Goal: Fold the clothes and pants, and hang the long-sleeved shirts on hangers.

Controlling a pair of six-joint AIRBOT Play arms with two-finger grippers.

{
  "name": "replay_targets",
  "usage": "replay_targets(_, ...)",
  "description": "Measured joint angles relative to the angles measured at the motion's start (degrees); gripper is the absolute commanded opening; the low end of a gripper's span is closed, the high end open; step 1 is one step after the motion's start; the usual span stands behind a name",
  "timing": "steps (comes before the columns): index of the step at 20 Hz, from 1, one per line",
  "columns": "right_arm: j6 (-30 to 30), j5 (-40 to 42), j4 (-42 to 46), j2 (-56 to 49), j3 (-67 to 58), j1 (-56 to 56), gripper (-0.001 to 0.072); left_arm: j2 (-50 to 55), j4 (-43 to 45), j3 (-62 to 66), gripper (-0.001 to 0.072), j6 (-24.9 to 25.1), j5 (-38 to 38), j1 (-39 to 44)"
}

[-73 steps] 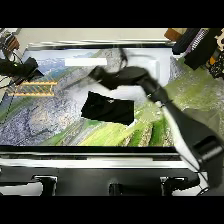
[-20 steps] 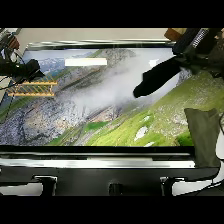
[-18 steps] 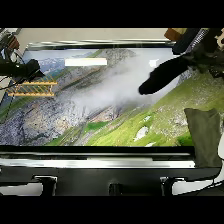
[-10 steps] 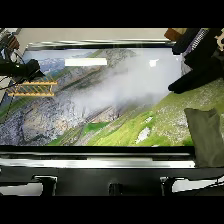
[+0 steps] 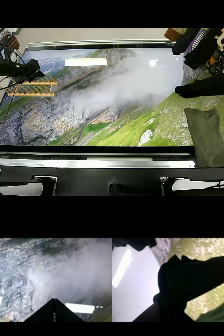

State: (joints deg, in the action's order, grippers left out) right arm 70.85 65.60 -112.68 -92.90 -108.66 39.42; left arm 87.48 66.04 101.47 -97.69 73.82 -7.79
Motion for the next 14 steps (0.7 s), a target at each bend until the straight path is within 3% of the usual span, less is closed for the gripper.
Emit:
replay_targets(8,-5.99,14.73,8.85,3.54,-0.02,0.61,0.0028,0.0,0.0,0.0,0.0014,-1.16,0.35,0.0)
replay_targets(14,-6.86,23.93,15.54,4.61,2.32,0.61,0.0028,0.0,0.0,0.0,0.0015,-1.29,0.92,0.0)
